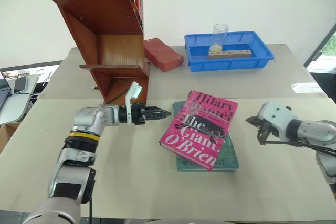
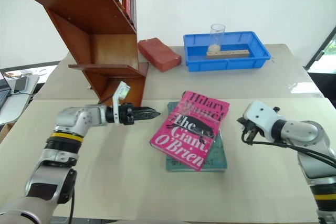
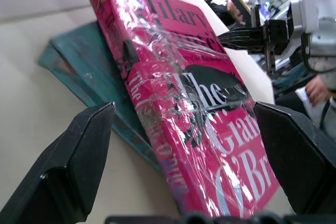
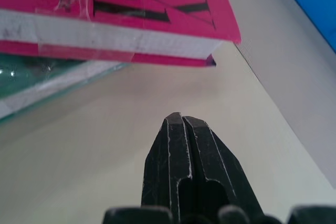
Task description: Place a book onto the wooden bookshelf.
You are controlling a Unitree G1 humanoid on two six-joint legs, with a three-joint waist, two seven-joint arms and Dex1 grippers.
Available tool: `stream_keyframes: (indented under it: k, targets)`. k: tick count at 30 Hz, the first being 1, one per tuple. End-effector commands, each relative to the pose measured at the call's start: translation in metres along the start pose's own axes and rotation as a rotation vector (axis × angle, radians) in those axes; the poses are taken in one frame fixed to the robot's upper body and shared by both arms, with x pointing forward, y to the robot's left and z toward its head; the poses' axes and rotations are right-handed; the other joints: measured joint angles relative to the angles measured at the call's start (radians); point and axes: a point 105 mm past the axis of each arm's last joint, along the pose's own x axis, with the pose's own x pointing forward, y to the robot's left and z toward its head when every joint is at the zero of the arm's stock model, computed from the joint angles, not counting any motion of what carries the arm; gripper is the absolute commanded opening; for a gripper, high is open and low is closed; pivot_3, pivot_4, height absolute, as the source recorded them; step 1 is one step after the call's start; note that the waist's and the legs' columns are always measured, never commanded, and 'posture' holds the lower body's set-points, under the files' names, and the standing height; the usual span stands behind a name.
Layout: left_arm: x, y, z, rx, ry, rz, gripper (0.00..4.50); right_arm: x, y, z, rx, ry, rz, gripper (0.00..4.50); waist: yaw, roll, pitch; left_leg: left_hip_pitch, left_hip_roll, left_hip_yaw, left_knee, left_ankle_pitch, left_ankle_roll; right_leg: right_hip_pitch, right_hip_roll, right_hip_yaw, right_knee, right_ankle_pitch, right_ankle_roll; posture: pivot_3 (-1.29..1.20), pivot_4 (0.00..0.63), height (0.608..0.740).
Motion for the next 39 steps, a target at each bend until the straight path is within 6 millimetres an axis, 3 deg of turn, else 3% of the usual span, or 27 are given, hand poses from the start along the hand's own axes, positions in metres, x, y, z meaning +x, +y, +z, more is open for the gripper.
stream_keyframes:
  k: [1, 11, 17, 20, 24, 27, 34, 36, 39]
  targets:
    - [0.005, 0.003, 0.006, -0.046, -0.032, 0.007, 4.5, 0.009, 0.002, 0.022, -0.047, -0.065, 0.004, 0.02, 0.0, 0.0, 0.0, 0.0, 0.0, 0.0, 0.0, 0.0, 0.0, 0.0, 0.0, 0.0, 0.0, 0.0, 0.0, 0.0, 0.15, 0.637]
    - [0.013, -0.001, -0.01, -0.158, -0.021, -0.015, 4.5, 0.034, 0.016, 0.056, -0.079, -0.19, 0.083, 0.02, 0.003, 0.0, 0.0, -0.001, -0.001, -0.002, 0.001, 0.001, -0.001, 0.004, 0.0, -0.001, -0.002, 0.0, 0.0, 0.0, 0.15, 0.637]
    - [0.008, -0.013, -0.002, -0.178, -0.086, -0.061, 4.5, 0.041, 0.022, 0.069, -0.082, -0.227, 0.118, 0.02, 0.005, 0.0, 0.001, 0.0, -0.001, -0.004, 0.0, 0.001, -0.002, 0.006, 0.0, -0.001, -0.002, 0.0, 0.0, 0.0, 0.15, 0.637]
    - [0.005, -0.018, 0.0, -0.171, -0.113, -0.068, 3.72, 0.04, 0.022, 0.07, -0.085, -0.233, 0.123, 0.0, 0.005, -0.001, 0.001, 0.0, -0.002, -0.005, 0.0, 0.002, -0.003, 0.006, 0.0, -0.002, -0.003, 0.0, 0.0, 0.0, 0.15, 0.637]
    - [-0.002, -0.026, 0.005, -0.153, -0.156, -0.08, 1.86, 0.035, 0.019, 0.076, -0.082, -0.253, 0.12, 0.0, 0.004, 0.0, 0.001, 0.001, -0.002, -0.006, 0.0, 0.002, -0.003, 0.008, 0.0, -0.002, -0.003, 0.0, 0.0, 0.0, 0.15, 0.637]
    - [-0.009, -0.035, 0.012, -0.092, -0.187, -0.09, 0.73, 0.017, 0.019, 0.081, -0.059, -0.27, 0.146, 0.0, 0.004, 0.0, 0.001, 0.001, -0.002, -0.007, 0.0, 0.002, -0.004, 0.008, 0.0, -0.002, -0.003, 0.0, 0.0, 0.0, 0.15, 0.637]
    - [-0.013, -0.086, 0.045, 0.255, -0.213, -0.131, 0.72, -0.053, -0.001, 0.063, 0.029, -0.174, 0.131, 0.0, 0.015, 0.0, 0.004, 0.0, -0.005, -0.01, -0.001, 0.004, -0.008, 0.012, -0.001, -0.002, -0.006, 0.0, 0.0, 0.0, 0.15, 0.637]
    - [-0.012, -0.104, 0.061, 0.431, -0.226, -0.122, 0.72, -0.072, -0.005, 0.065, 0.062, -0.172, 0.119, 0.0, 0.016, 0.0, 0.005, 0.0, -0.005, -0.011, -0.001, 0.004, -0.008, 0.014, -0.001, -0.002, -0.008, 0.0, 0.0, 0.0, 0.15, 0.637]
    - [-0.012, -0.151, 0.094, 0.792, -0.306, -0.121, 0.72, -0.094, -0.009, 0.076, 0.091, -0.191, 0.108, 0.0, 0.013, 0.001, 0.007, 0.0, -0.005, -0.012, -0.002, 0.005, -0.008, 0.014, 0.0, -0.002, -0.01, 0.0, 0.0, 0.0, 0.15, 0.637]
